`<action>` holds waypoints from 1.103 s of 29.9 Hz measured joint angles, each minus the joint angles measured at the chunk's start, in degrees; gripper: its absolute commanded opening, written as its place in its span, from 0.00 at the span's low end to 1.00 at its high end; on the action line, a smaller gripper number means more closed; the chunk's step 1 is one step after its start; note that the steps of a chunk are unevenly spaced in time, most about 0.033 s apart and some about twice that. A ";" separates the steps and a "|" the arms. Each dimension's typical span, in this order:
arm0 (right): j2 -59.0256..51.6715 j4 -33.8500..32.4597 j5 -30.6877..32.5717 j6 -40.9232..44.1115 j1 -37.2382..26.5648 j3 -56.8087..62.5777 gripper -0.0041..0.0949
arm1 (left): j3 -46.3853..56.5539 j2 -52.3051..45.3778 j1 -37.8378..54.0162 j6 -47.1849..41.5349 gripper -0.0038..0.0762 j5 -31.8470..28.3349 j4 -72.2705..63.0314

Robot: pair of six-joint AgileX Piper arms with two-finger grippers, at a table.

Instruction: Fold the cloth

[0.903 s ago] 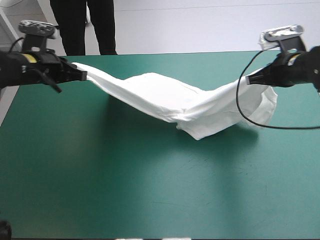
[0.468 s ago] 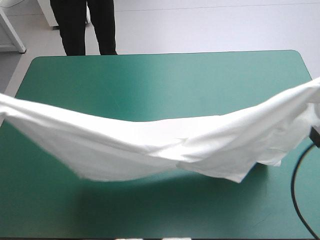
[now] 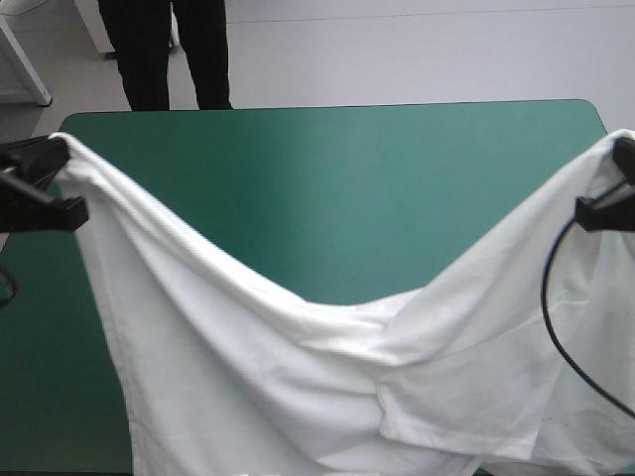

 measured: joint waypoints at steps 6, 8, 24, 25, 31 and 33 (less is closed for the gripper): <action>13.09 0.85 -0.38 -0.82 0.00 0.43 0.03 | 0.39 11.00 0.00 0.99 0.02 0.00 -0.53; 17.57 1.42 -0.89 -1.41 0.00 0.45 0.03 | 0.45 14.42 0.00 1.10 0.02 0.00 -0.53; 48.89 4.59 -9.32 -6.01 0.00 0.56 0.03 | 0.61 44.25 -0.11 1.23 0.02 -1.19 2.45; 50.67 5.16 -9.53 -6.05 0.00 0.56 0.03 | 0.62 46.23 -0.11 1.23 0.02 -1.37 2.54; 57.42 8.44 -9.96 -6.89 -0.14 0.56 0.21 | 0.80 53.16 -0.11 1.23 0.12 -2.43 2.53; 58.36 11.30 -10.10 -8.12 -0.73 0.56 0.41 | 0.80 53.89 -0.11 1.42 0.23 -2.49 2.53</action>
